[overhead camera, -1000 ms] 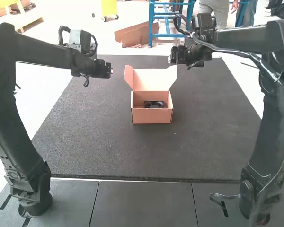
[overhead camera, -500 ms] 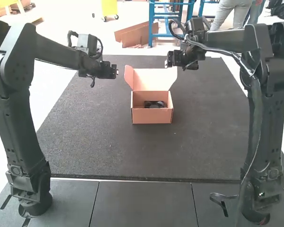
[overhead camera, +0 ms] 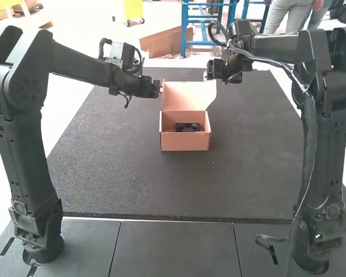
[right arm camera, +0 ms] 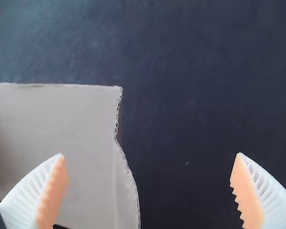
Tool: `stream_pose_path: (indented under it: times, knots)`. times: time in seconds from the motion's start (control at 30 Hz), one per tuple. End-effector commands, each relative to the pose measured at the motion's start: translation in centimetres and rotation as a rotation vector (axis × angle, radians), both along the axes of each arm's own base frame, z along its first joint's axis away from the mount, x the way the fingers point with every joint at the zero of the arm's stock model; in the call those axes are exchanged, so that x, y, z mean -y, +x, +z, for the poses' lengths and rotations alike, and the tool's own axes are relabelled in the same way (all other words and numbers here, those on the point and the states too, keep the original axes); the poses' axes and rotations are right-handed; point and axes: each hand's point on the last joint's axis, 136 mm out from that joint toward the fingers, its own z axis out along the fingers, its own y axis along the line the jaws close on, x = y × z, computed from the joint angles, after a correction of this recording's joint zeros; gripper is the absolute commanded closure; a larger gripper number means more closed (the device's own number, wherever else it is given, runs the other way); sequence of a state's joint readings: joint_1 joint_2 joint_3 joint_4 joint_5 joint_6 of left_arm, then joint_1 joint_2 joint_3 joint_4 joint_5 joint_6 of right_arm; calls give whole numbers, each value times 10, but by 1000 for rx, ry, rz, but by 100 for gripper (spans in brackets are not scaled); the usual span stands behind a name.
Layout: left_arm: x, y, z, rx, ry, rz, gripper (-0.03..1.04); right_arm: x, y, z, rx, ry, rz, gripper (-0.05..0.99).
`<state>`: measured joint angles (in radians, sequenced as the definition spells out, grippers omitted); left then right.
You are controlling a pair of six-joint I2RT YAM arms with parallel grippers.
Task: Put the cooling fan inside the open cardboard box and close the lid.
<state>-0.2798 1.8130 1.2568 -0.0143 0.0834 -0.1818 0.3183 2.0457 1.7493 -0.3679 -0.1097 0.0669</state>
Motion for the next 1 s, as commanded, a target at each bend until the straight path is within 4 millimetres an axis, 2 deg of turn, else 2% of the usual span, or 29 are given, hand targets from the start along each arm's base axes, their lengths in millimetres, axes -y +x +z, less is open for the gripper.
stream_pose_path:
  times: [0.0,0.3,0.5,0.77,0.97]
  knots:
    - [5,6,25,42,-35,-7,4,-1,6,5,4,31,14,25]
    - [1,2,21,18,-27,-1,4,-12,1,2,-9,51,52,59]
    - [0,1,21,13,-26,-1,4,-13,1,2,-10,56,55,71]
    - [0,0,21,12,-25,-1,4,-15,0,3,-9,57,60,82]
    - [2,-1,24,20,-21,-8,4,-26,-9,5,-29,51,86,95]
